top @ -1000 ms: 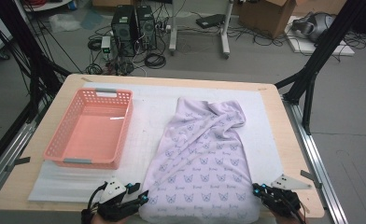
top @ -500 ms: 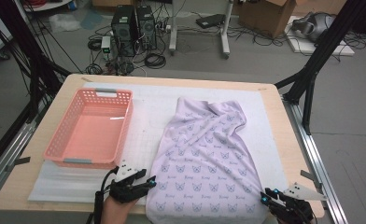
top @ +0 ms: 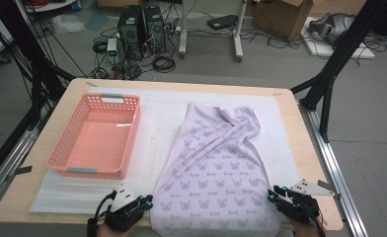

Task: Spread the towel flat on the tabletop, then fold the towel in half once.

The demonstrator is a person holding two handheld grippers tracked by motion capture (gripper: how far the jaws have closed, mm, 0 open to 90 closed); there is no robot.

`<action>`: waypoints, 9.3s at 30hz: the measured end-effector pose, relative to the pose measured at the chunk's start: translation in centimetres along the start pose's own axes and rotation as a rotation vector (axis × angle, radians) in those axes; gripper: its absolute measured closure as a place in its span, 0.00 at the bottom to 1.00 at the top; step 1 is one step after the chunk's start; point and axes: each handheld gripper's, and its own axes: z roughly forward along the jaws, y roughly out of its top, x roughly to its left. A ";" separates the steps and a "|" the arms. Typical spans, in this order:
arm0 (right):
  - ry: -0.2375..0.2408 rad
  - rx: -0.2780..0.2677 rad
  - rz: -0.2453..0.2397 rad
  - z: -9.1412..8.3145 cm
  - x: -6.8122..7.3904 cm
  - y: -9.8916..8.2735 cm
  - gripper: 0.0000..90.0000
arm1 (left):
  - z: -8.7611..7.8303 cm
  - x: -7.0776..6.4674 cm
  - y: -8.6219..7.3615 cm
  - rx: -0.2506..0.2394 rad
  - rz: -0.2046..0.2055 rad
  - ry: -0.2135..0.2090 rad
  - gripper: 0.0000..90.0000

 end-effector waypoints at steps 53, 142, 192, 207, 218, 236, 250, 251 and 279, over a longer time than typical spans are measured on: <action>0.014 0.013 -0.010 0.3 1.0 0.2 0.79 | 1.2 0.9 1.1 -0.034 -0.020 0.021 0.76; -0.070 -0.054 0.096 -3.1 -1.4 -1.7 0.75 | 3.6 1.2 2.4 -0.059 -0.032 -0.094 0.61; -0.101 -0.105 0.044 0.9 -4.1 3.0 0.37 | 6.5 4.3 6.4 -0.232 0.017 -0.197 0.28; -0.102 -0.098 0.040 0.7 -4.1 2.7 0.32 | 6.9 4.5 6.6 -0.227 0.007 -0.181 0.28; -0.095 -0.088 0.036 1.2 -4.0 2.8 0.32 | 7.0 4.7 6.9 -0.208 -0.020 -0.186 0.28; -0.019 -0.049 0.028 2.9 -4.4 5.2 0.47 | 9.3 5.3 11.2 -0.149 -0.040 -0.161 0.36; -0.028 0.021 0.088 6.4 -5.8 7.4 0.57 | 13.6 7.0 11.1 -0.003 -0.087 -0.007 0.43; -0.033 0.027 0.085 6.6 -5.8 7.5 0.58 | 13.7 7.0 11.1 0.006 -0.096 0.004 0.44; -0.067 0.071 0.066 8.0 -6.9 8.1 0.97 | 13.0 7.2 12.3 -0.011 -0.143 0.059 0.97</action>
